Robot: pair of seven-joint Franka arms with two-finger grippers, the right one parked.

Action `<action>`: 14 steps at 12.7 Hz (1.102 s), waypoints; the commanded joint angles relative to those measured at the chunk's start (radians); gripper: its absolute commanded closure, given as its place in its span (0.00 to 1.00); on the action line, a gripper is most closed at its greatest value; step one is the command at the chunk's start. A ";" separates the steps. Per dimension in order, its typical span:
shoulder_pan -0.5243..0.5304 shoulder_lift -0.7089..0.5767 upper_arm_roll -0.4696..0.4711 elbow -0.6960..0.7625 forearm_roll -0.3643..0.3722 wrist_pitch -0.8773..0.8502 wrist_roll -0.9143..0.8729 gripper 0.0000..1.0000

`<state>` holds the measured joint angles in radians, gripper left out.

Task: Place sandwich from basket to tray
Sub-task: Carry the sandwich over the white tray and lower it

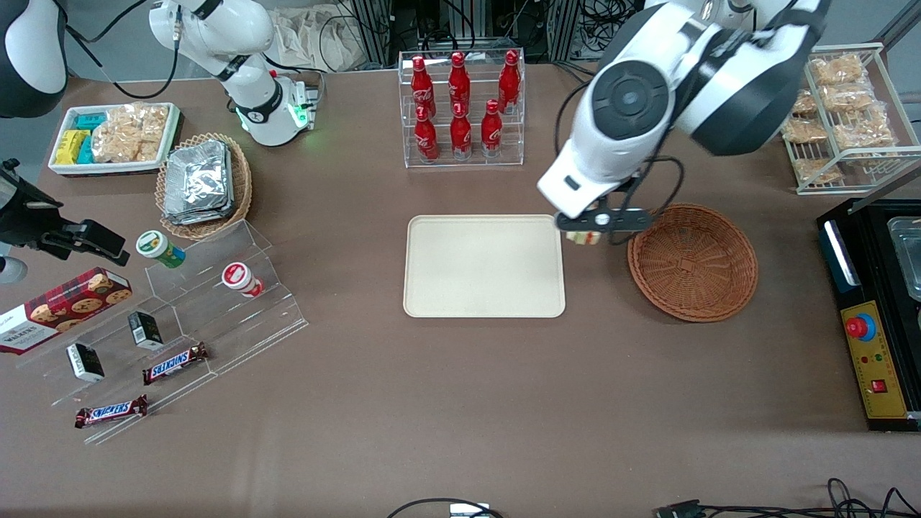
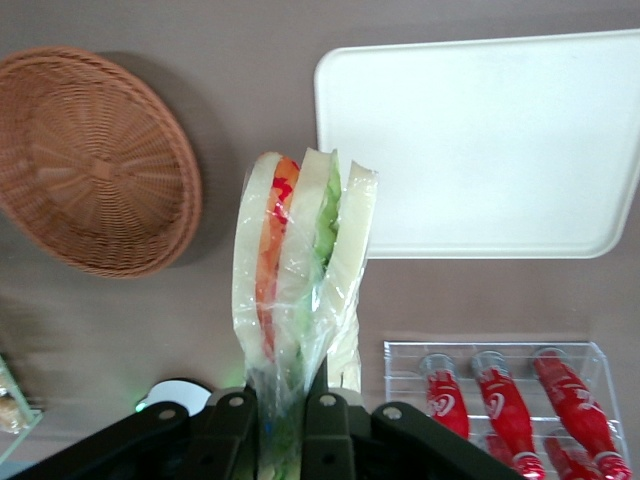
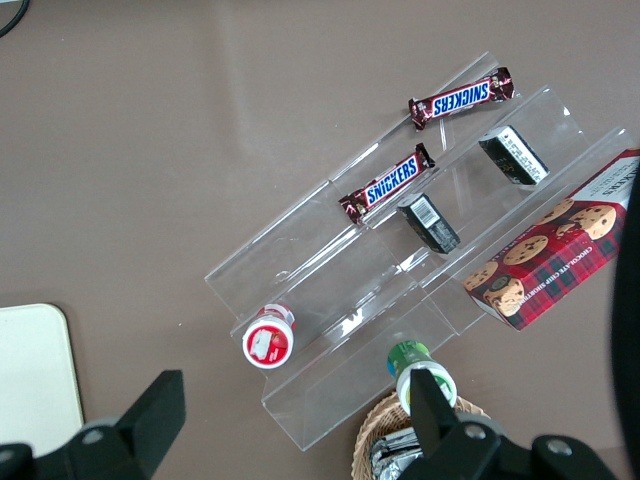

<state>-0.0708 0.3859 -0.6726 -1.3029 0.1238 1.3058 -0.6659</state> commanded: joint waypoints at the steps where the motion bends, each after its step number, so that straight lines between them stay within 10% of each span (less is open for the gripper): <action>1: -0.007 0.057 -0.010 0.068 0.013 -0.010 -0.006 1.00; 14: -0.010 0.206 0.024 -0.406 0.192 0.599 -0.115 1.00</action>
<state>-0.0874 0.5702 -0.6483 -1.6824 0.2706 1.8496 -0.7277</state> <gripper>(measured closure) 0.837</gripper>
